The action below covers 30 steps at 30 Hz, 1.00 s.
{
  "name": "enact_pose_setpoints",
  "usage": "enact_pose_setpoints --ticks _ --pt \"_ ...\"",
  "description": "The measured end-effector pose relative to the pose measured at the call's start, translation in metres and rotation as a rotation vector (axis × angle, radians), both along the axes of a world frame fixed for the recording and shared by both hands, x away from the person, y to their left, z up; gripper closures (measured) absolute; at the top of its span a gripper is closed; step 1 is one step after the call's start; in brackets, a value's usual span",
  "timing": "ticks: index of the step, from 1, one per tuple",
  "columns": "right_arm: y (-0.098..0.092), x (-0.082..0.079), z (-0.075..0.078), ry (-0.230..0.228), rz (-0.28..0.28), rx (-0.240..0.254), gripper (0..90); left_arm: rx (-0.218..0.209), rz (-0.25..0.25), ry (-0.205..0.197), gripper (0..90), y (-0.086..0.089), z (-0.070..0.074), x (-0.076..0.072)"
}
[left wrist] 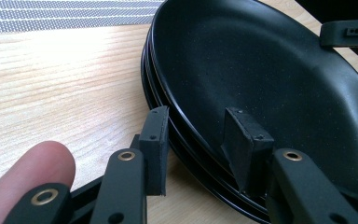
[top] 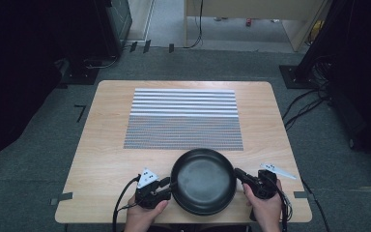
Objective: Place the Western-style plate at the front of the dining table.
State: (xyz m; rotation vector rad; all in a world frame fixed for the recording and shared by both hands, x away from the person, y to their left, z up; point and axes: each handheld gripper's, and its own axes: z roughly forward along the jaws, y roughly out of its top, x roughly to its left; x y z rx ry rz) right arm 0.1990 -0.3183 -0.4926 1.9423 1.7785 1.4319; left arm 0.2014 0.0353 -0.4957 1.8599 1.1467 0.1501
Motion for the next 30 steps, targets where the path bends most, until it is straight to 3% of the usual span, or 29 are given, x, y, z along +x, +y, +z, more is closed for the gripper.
enact_pose_setpoints --ticks 4,9,13,22,30 --pt "0.001 -0.0004 0.0 0.012 -0.004 0.011 86.1 -0.005 0.005 0.008 64.0 0.001 -0.0002 0.0008" --pt "0.0068 -0.0012 0.0005 0.012 -0.005 -0.011 86.0 -0.004 0.012 0.017 62.8 0.0001 -0.0012 0.0009" --pt "0.0056 -0.0006 -0.0005 0.018 -0.01 0.01 86.1 -0.003 0.017 0.02 63.3 -0.0001 -0.0008 0.0007" --pt "0.0087 -0.0006 -0.001 0.006 -0.016 -0.004 86.0 -0.002 0.018 0.034 63.5 0.0 0.0015 -0.0017" --pt "0.009 -0.0001 -0.0026 0.01 -0.004 0.015 86.0 -0.008 0.031 0.025 64.9 0.0036 0.0053 -0.003"
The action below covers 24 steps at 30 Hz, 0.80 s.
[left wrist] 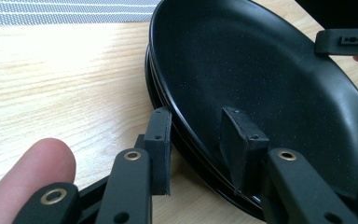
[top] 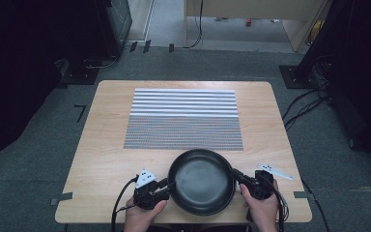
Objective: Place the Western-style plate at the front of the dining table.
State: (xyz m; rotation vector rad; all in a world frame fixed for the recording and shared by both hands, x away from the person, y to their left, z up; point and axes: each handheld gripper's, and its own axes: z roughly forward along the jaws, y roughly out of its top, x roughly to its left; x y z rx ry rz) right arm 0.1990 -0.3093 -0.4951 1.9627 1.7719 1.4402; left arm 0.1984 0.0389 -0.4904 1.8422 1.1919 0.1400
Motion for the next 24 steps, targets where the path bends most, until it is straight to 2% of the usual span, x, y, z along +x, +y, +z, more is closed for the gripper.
enact_pose_setpoints --ticks 8,19,24 --pt "0.005 0.0 -0.001 -0.001 0.016 -0.001 85.8 -0.006 0.013 -0.004 65.7 0.006 0.003 -0.001" --pt "0.014 -0.001 -0.002 0.003 0.042 -0.005 85.4 -0.036 0.029 0.003 66.3 0.017 0.007 -0.004" --pt "0.012 0.0 -0.004 0.019 0.038 0.029 84.2 -0.035 0.037 0.013 66.7 0.015 0.006 -0.003"
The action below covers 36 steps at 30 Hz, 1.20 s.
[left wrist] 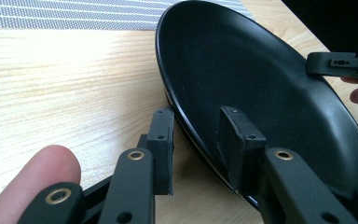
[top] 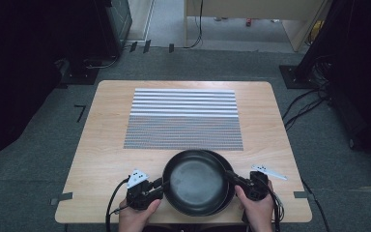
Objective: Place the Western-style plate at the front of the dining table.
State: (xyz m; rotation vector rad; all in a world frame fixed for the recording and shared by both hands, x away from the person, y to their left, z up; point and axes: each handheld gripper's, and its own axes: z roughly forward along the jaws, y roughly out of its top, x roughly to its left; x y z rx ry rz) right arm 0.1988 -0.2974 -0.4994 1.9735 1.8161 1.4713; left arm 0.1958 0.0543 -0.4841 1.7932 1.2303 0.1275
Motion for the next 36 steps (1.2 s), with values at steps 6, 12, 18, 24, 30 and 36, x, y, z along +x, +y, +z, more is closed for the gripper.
enact_pose_setpoints --ticks 6,12,18,24,30,36 --pt "0.001 0.002 -0.004 0.024 -0.003 0.032 82.9 0.001 0.002 -0.001 66.7 0.0 0.0 0.0" --pt "0.004 0.003 -0.007 0.035 -0.019 0.048 82.1 -0.005 0.001 0.0 66.8 0.0 -0.001 0.0" --pt "0.001 0.004 -0.011 0.07 -0.053 0.137 84.4 -0.022 0.004 0.008 66.9 0.001 -0.002 0.0" --pt "-0.002 0.002 -0.015 0.113 -0.101 0.236 85.8 -0.052 0.007 0.03 67.6 0.003 -0.003 0.001" --pt "-0.001 -0.001 -0.009 0.101 -0.109 0.221 86.0 -0.04 0.017 0.036 68.6 0.001 -0.002 0.0" --pt "0.001 -0.001 0.0 0.085 -0.095 0.212 86.2 -0.072 0.034 0.075 71.2 0.004 -0.001 0.003"
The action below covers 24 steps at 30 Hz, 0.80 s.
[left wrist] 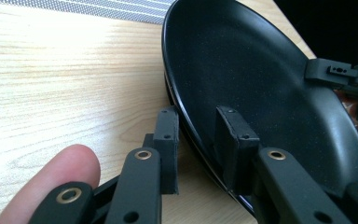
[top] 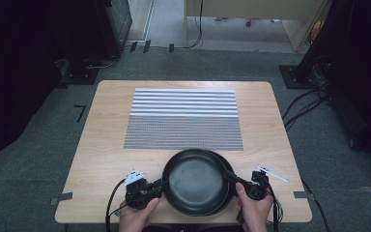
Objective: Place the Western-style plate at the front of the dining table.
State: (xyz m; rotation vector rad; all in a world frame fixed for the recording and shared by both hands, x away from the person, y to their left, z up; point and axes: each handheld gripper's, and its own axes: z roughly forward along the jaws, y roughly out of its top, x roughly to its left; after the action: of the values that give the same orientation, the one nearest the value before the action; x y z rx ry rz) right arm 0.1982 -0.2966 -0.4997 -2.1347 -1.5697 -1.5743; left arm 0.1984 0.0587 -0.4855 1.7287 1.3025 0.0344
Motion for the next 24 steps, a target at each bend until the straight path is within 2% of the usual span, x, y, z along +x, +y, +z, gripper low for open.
enact_pose_setpoints --ticks 6,13,19,24 --pt "-0.001 0.004 0.005 -0.01 0.016 0.005 86.2 -0.037 0.0 0.02 72.0 0.003 0.002 0.003" --pt "-0.002 0.007 0.012 -0.02 0.024 0.008 86.2 -0.034 -0.004 0.007 72.0 0.003 0.011 0.008" --pt "0.001 0.017 0.019 -0.019 0.034 0.007 86.2 -0.034 0.006 0.005 71.9 0.006 0.017 0.014" --pt "0.004 0.027 0.028 -0.03 0.04 0.006 86.2 -0.029 0.008 -0.006 72.1 0.009 0.029 0.024"
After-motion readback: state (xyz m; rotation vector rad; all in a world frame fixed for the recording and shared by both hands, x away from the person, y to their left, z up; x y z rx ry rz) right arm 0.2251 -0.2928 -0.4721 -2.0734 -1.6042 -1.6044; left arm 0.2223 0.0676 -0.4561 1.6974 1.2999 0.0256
